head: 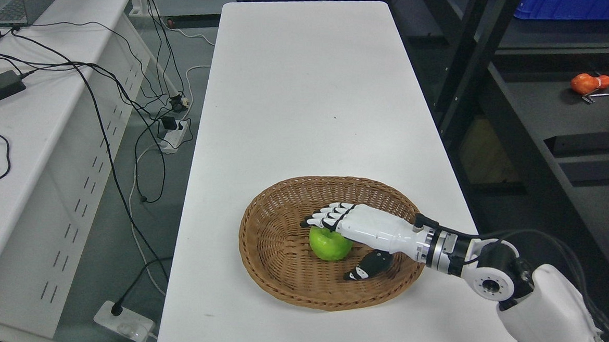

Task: Place green apple on left shelf middle layer
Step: 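Close the right hand around the green apple in the basket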

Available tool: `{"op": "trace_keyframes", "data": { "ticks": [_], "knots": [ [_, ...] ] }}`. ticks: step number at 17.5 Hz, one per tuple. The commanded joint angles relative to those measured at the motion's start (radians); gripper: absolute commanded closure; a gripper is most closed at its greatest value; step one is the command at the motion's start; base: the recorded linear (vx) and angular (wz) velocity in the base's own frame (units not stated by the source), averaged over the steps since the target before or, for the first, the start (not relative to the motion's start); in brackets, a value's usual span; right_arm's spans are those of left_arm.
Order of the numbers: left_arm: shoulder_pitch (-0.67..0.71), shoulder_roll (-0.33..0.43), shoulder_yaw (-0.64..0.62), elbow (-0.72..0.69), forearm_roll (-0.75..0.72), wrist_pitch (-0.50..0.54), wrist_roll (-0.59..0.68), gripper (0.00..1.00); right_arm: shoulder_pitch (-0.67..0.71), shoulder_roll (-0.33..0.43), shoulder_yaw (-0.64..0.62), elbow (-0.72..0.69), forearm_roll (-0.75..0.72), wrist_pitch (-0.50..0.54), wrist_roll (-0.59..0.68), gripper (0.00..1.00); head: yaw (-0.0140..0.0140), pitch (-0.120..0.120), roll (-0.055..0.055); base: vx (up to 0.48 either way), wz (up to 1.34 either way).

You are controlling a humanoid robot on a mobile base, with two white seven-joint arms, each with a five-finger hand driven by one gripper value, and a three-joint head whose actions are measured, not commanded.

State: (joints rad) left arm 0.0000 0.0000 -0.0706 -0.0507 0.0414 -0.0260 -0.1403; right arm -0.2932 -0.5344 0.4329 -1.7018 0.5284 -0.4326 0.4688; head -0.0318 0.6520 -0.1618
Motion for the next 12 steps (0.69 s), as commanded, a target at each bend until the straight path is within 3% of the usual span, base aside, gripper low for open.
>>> {"op": "trace_keyframes", "data": {
  "ticks": [1,3,9,10,12],
  "knots": [
    [-0.012,0.017,0.0,0.0,0.0,0.0,0.001,0.0,-0.037,0.045,0.064,0.027,0.07,0.018,-0.004,0.0,0.0,0.0,0.0,0.013,0.0],
    [-0.012,0.017,0.0,0.0,0.0,0.0,0.001,0.0,-0.047,0.06,0.064,0.062,0.09,0.046,-0.004,0.0,0.0,0.0,0.0,0.0,0.0],
    [-0.012,0.017,0.0,-0.001,0.0,0.0,0.001,0.0,-0.043,0.054,0.061,0.067,0.093,0.04,-0.013,0.2,0.0,0.0,0.0,-0.002,0.0],
    [-0.012,0.017,0.0,0.0,0.0,0.0,0.001,0.0,-0.041,0.051,0.061,0.067,0.093,0.04,-0.013,0.25,0.0,0.0,0.0,0.0,0.0],
    [-0.012,0.017,0.0,-0.001,0.0,0.0,0.001,0.0,-0.032,0.048,0.052,0.065,0.093,0.04,-0.015,0.48,0.0,0.0,0.0,0.0,0.0]
  ]
}}
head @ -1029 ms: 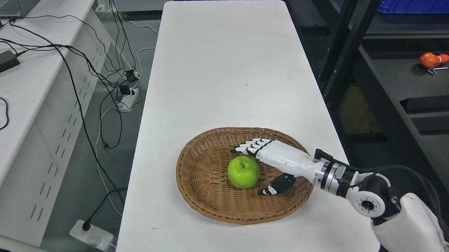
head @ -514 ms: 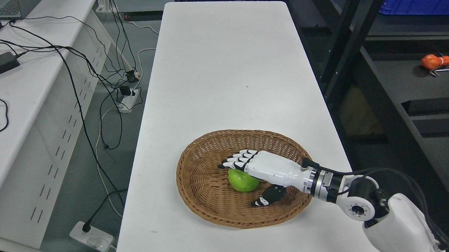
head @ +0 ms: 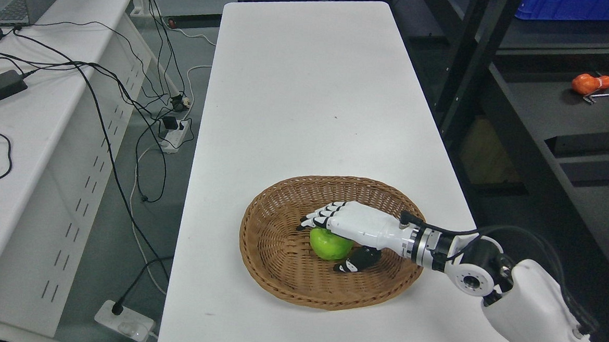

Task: Place green apple on left shelf middle layer
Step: 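Lift the green apple out of the basket with the right hand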

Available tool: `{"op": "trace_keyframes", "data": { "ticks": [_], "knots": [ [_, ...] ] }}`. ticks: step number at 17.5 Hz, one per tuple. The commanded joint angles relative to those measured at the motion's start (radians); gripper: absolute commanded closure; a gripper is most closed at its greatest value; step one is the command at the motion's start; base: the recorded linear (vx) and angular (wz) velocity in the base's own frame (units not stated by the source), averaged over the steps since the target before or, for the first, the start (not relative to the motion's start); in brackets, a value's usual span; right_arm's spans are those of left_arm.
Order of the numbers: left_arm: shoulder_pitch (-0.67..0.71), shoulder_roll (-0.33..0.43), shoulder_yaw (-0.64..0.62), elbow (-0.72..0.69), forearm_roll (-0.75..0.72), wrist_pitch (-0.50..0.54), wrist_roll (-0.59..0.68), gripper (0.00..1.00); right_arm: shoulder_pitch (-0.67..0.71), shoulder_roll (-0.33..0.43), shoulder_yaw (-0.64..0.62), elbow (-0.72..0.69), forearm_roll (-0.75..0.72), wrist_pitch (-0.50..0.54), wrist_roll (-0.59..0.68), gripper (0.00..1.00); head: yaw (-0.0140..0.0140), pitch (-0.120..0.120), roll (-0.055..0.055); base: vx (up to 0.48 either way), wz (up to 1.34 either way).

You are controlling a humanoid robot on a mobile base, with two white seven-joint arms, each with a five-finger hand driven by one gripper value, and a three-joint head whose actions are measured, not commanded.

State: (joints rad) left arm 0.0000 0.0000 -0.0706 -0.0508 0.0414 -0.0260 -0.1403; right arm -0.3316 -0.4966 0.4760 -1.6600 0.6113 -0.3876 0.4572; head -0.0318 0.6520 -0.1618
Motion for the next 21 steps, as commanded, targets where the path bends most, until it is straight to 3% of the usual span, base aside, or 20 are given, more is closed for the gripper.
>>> {"op": "trace_keyframes", "data": {
  "ticks": [1,5,6,10,13,17,21],
  "knots": [
    [-0.012,0.017,0.0,0.0,0.0,0.0,0.001,0.0,0.009,0.006,0.0,0.022,0.01,-0.011,-0.003,0.61,0.0,0.0,0.0,0.0,0.0],
    [-0.012,0.017,0.0,0.0,0.0,0.0,0.001,0.0,0.025,-0.016,-0.117,0.013,0.005,-0.056,-0.014,0.97,0.0,0.0,0.0,0.0,0.0],
    [-0.012,0.017,0.0,0.0,0.0,0.0,0.001,0.0,0.034,-0.022,-0.149,0.008,0.005,-0.06,-0.023,0.99,0.0,0.0,0.0,0.0,0.0],
    [-0.012,0.017,0.0,0.0,0.0,0.0,0.001,0.0,0.077,-0.013,-0.368,-0.033,0.007,-0.048,-0.055,1.0,0.0,0.0,0.0,0.0,0.0],
    [-0.012,0.017,0.0,0.0,0.0,0.0,0.001,0.0,0.124,0.11,-0.572,-0.037,0.025,0.031,-0.301,1.0,0.0,0.0,0.0,0.0,0.0],
    [-0.012,0.017,0.0,0.0,0.0,0.0,0.001,0.0,0.213,0.145,-0.616,-0.043,0.041,0.151,-0.616,1.0,0.0,0.0,0.0,0.0,0.0],
    [-0.012,0.017,0.0,-0.001,0.0,0.0,0.001,0.0,0.244,0.21,-0.619,-0.049,0.039,0.222,-0.667,1.0,0.0,0.0,0.0,0.0,-0.01]
  ]
}}
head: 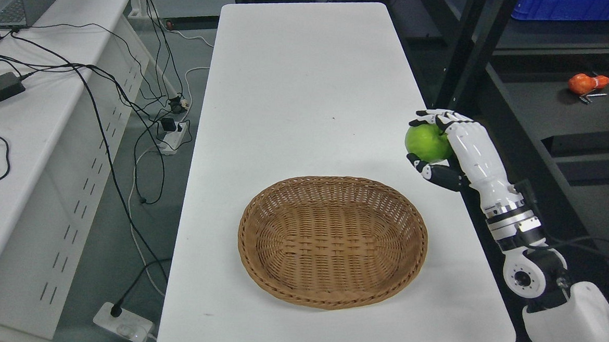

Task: Place green apple on left shelf middle layer
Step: 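Lift the green apple out of the basket with the right hand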

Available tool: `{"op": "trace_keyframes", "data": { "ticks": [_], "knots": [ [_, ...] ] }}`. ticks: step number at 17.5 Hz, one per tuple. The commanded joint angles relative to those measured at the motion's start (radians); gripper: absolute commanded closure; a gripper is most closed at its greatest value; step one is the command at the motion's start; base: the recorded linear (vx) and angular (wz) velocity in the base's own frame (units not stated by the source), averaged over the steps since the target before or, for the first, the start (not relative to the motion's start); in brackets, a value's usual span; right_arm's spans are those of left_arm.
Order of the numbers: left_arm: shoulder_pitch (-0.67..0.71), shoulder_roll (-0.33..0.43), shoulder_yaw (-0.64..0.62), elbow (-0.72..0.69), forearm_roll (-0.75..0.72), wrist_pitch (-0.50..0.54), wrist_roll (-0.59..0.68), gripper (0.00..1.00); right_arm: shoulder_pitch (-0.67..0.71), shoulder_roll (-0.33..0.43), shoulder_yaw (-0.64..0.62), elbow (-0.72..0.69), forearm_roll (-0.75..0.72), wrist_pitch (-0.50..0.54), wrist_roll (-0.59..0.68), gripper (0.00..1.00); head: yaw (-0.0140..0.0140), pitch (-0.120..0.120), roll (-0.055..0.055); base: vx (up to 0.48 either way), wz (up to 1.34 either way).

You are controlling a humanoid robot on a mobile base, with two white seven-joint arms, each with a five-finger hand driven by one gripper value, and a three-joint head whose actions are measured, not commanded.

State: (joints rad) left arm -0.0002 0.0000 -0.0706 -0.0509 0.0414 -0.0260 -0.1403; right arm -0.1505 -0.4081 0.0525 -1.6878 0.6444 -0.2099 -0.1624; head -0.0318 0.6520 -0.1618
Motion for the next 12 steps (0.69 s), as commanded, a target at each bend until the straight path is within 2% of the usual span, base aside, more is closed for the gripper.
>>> {"op": "trace_keyframes", "data": {
  "ticks": [1,7,12],
  "knots": [
    [-0.012,0.017,0.0,0.0,0.0,0.0,0.001,0.0,0.069,0.138,-0.194,-0.021,0.006,0.046,-0.048,1.0,0.0,0.0,0.0,-0.015,-0.02],
    [-0.012,0.017,0.0,0.0,0.0,0.0,0.001,0.0,0.109,0.167,-0.18,-0.023,0.006,0.04,-0.048,1.0,0.0,0.0,0.0,-0.097,0.0],
    [-0.012,0.017,0.0,0.0,0.0,0.0,0.001,0.0,0.154,0.172,-0.157,-0.023,0.006,0.035,-0.048,1.0,0.0,0.0,0.0,-0.327,0.04]
  ]
}}
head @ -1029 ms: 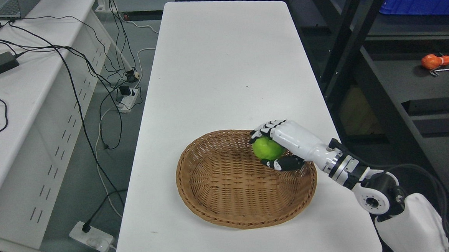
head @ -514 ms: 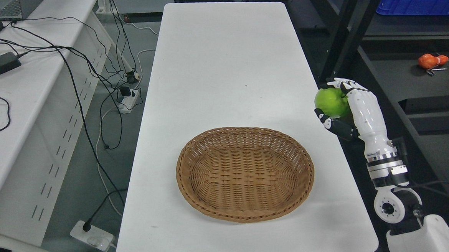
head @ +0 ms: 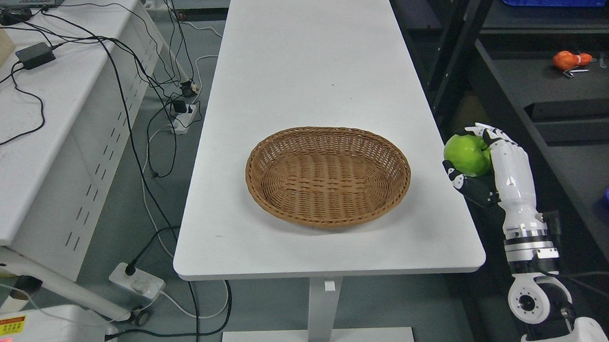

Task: Place green apple on left shelf middle layer
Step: 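Carry the green apple in the right hand to the black shelf tray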

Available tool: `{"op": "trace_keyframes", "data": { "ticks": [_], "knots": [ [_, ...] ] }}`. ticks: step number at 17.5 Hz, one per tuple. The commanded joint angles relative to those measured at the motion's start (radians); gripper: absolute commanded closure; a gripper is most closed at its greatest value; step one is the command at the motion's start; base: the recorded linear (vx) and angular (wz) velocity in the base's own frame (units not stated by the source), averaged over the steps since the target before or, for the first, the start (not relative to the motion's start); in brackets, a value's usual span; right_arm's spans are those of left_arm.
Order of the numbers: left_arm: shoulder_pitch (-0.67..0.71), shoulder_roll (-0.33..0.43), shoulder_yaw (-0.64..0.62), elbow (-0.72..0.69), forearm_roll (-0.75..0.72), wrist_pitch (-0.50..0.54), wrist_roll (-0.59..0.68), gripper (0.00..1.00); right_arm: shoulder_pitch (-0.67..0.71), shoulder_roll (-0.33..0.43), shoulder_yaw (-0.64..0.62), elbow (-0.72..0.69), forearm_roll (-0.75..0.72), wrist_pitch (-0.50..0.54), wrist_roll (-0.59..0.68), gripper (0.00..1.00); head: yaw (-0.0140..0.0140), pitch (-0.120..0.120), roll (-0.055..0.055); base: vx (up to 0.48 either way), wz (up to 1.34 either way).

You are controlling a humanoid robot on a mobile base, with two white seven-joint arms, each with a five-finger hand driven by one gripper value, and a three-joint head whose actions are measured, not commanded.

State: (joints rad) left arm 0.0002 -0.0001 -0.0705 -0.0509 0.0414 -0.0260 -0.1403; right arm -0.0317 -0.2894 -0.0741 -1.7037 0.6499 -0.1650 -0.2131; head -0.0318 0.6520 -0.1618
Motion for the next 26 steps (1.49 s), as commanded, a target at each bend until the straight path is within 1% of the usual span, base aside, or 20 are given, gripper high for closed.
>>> {"op": "trace_keyframes", "data": {
  "ticks": [1,3,4,9,13,18,20,24,26],
  "knots": [
    [-0.013,0.018,0.0,-0.001,0.0,0.0,0.001,0.0,0.05,0.065,-0.029,-0.005,0.001,-0.028,0.003,1.0,0.0,0.0,0.0,-0.411,-0.2],
    [-0.013,0.018,0.0,-0.001,0.0,0.0,0.001,0.0,0.091,0.085,-0.027,-0.005,0.001,-0.115,0.004,1.0,0.0,0.0,0.0,-0.404,-0.22],
    [-0.013,0.018,0.0,0.0,0.0,0.0,0.001,0.0,0.105,0.091,-0.027,-0.005,0.001,-0.138,0.014,1.0,0.0,0.0,0.0,-0.473,-0.17],
    [-0.013,0.018,0.0,0.0,0.0,0.0,0.001,0.0,0.113,0.092,-0.021,-0.005,0.001,-0.146,0.021,1.0,0.0,0.0,0.0,-0.449,-0.1],
    [-0.013,0.018,0.0,0.0,0.0,0.0,0.001,0.0,0.145,0.09,0.031,-0.005,0.001,-0.175,0.035,1.0,0.0,0.0,0.0,-0.451,0.04],
    [-0.013,0.018,0.0,0.0,0.0,0.0,0.001,0.0,0.147,0.092,0.007,-0.005,-0.001,-0.171,0.034,1.0,0.0,0.0,0.0,-0.402,-0.02],
    [-0.013,0.018,0.0,0.0,0.0,0.0,0.001,0.0,0.135,0.096,-0.042,-0.007,-0.003,-0.177,0.02,1.0,0.0,0.0,0.0,-0.273,-0.37],
    [-0.013,0.018,0.0,0.0,0.0,0.0,0.001,0.0,0.05,0.092,-0.238,-0.008,-0.004,-0.186,0.007,1.0,0.0,0.0,0.0,-0.034,-0.99],
    [-0.013,0.018,0.0,0.0,0.0,0.0,0.001,0.0,0.032,0.081,-0.304,-0.008,-0.004,-0.188,0.007,1.0,0.0,0.0,0.0,0.113,-1.48]
  ]
}}
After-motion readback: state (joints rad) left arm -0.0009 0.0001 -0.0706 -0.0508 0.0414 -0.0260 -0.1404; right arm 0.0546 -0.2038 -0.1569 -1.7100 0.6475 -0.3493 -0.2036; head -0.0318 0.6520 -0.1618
